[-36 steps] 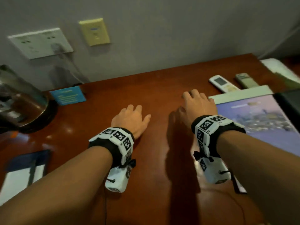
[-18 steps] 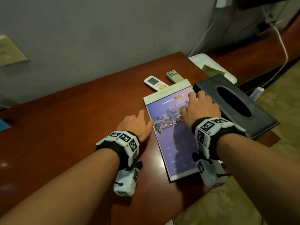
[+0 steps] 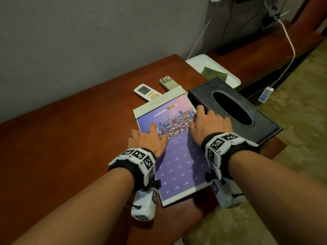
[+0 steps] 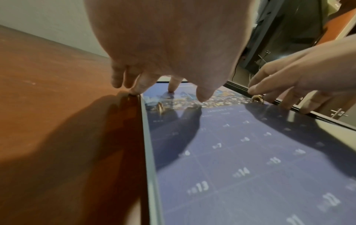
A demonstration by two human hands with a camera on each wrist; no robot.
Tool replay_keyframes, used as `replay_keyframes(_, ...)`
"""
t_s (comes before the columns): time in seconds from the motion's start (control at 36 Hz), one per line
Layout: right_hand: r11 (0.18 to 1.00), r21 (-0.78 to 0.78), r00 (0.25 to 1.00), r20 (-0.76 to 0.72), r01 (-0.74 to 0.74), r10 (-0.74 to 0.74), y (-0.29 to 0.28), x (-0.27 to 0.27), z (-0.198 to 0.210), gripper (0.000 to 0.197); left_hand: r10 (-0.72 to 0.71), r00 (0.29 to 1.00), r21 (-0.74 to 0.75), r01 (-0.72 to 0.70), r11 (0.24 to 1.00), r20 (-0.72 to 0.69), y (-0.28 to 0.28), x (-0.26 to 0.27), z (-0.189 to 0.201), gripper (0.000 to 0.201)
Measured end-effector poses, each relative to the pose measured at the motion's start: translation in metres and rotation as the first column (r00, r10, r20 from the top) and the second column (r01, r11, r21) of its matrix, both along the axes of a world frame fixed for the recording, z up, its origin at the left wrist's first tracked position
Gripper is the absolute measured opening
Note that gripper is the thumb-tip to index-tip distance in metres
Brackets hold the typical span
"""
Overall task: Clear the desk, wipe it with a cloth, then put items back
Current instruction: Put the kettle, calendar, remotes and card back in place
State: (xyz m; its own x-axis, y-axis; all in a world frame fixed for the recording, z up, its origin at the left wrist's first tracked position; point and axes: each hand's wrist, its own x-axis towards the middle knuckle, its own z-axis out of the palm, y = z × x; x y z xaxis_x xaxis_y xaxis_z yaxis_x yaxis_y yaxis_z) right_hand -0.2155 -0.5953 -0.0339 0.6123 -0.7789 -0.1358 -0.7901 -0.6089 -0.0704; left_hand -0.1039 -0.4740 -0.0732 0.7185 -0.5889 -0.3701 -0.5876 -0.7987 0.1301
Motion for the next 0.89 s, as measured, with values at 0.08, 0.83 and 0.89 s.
replay_keyframes(0.08,1.000,0.013,1.000,0.011,-0.018,0.018,-0.002,0.000,-0.001,0.024,0.041,0.999,-0.056,-0.043,0.997,-0.026,-0.003,0.002,-0.001,0.056)
replay_keyframes(0.83,0.992,0.122,0.996,0.090,-0.003,-0.008,0.007,0.019,-0.014,0.037,0.348,0.887,-0.334,-0.441,0.833,-0.305,0.001,0.018,0.007,0.060)
replay_keyframes(0.89,0.993,0.120,0.995,0.097,-0.018,0.006,0.010,0.022,-0.012,0.038,0.330,0.904,-0.330,-0.409,0.851,-0.270,0.005,0.019,0.010,0.064)
